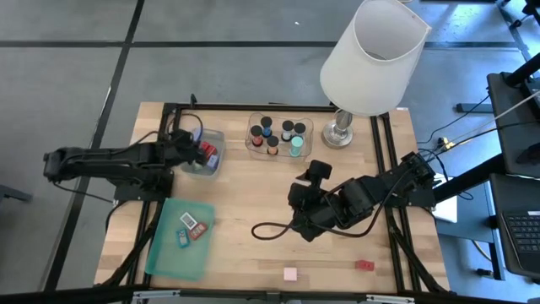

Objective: Pick & Place Office items
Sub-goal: Put the bottom light purple charger adapter into the gray bin

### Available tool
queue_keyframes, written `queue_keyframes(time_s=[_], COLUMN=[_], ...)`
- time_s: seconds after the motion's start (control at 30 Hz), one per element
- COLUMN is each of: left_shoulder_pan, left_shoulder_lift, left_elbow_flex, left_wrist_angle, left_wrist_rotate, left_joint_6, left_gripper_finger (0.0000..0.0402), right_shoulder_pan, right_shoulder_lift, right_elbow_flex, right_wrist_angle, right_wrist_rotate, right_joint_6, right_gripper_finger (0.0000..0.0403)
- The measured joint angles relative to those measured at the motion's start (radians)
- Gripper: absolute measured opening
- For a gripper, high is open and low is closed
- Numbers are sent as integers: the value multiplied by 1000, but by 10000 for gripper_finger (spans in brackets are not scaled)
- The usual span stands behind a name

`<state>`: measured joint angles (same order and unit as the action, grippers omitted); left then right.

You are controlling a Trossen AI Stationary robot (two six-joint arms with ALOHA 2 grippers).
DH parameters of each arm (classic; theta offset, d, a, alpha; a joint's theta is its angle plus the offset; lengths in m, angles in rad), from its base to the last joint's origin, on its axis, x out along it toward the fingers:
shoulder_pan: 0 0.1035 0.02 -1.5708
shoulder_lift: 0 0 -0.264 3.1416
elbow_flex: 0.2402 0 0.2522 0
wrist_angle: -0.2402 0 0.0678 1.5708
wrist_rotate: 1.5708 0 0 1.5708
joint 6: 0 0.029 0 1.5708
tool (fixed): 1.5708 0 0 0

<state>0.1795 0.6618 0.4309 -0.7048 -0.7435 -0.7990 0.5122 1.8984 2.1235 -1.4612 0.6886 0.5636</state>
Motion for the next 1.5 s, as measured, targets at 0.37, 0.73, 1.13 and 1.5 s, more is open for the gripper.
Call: queue_keyframes(time_s=[0.37,0.73,1.13,1.5], left_shoulder_pan=[-2,-2,-2,-2], left_shoulder_lift=[153,195,195,195], left_elbow_flex=[-50,-51,-51,-51], left_wrist_angle=[55,119,126,134], left_wrist_rotate=[170,148,161,159], left_joint_6=[-25,40,94,124], left_gripper_finger=[122,128,142,143], right_shoulder_pan=[0,-1,-1,-1], right_shoulder_lift=[0,0,0,0], right_elbow_flex=[0,0,0,0], right_wrist_angle=[0,1,2,2], right_wrist_rotate=[2,2,3,3], right_joint_6=[28,30,30,30], right_gripper_finger=[317,317,317,317])
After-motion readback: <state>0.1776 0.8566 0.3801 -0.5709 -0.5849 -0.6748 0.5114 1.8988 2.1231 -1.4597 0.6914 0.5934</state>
